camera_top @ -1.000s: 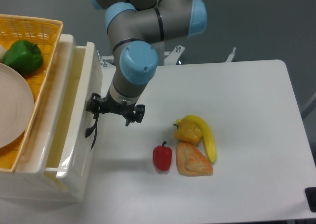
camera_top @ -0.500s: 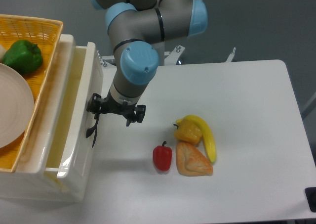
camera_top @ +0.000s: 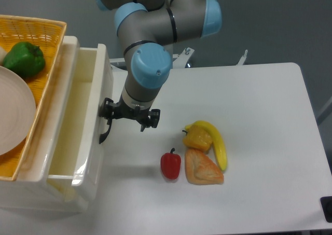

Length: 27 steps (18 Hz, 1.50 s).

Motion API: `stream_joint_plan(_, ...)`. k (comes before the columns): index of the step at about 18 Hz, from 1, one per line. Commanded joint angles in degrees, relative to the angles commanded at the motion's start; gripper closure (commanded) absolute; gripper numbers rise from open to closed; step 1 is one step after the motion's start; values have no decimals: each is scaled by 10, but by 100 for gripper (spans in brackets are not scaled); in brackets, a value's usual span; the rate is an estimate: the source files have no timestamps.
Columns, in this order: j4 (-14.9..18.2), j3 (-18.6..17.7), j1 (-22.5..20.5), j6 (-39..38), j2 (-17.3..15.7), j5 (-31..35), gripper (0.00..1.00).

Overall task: Slide the top white drawer open
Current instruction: 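Pull the upper drawer outward from the cabinet by its handle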

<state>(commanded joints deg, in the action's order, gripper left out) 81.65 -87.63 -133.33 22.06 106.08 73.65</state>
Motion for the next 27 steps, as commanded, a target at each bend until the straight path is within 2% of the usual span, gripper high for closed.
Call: stream_joint_plan(27,-2,8,-61,2,5,-1,0)
